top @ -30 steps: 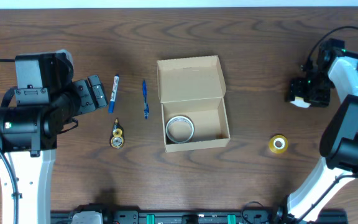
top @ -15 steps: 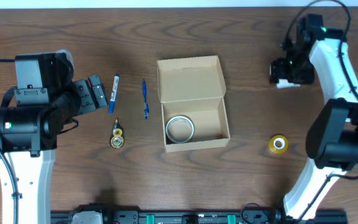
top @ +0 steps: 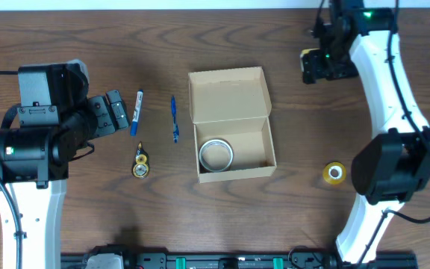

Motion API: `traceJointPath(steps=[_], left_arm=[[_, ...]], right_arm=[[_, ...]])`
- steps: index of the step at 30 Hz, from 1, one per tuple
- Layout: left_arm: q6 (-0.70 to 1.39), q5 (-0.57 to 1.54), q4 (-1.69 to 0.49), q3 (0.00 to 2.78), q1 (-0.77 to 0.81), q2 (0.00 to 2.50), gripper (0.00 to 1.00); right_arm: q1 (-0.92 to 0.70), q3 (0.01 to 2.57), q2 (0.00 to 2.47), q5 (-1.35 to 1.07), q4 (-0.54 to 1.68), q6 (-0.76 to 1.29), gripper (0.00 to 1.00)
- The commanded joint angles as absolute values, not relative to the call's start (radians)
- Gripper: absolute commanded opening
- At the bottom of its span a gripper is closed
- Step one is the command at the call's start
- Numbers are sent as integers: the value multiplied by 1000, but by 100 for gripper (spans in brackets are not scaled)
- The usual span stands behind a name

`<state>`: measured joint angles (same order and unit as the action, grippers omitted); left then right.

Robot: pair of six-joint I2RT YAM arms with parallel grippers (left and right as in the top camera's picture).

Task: Pack container
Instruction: 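Lift the notepad with the right gripper and carry it over the box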

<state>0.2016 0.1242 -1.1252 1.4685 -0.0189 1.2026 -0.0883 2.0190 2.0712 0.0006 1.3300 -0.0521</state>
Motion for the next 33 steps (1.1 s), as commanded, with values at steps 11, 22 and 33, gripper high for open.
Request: traceJointPath(steps=[11, 22, 33], left_arm=[[177, 123, -1125, 1482, -24, 1206, 95], [175, 124, -1133, 1482, -24, 1206, 95], [171, 123, -1137, 1482, -24, 1206, 95]], right_arm=[[-358, 2125, 1920, 54, 1404, -84, 71], [-537, 2125, 1782, 128, 1593, -11, 70], [-705, 2124, 1782, 129, 1692, 18, 68]])
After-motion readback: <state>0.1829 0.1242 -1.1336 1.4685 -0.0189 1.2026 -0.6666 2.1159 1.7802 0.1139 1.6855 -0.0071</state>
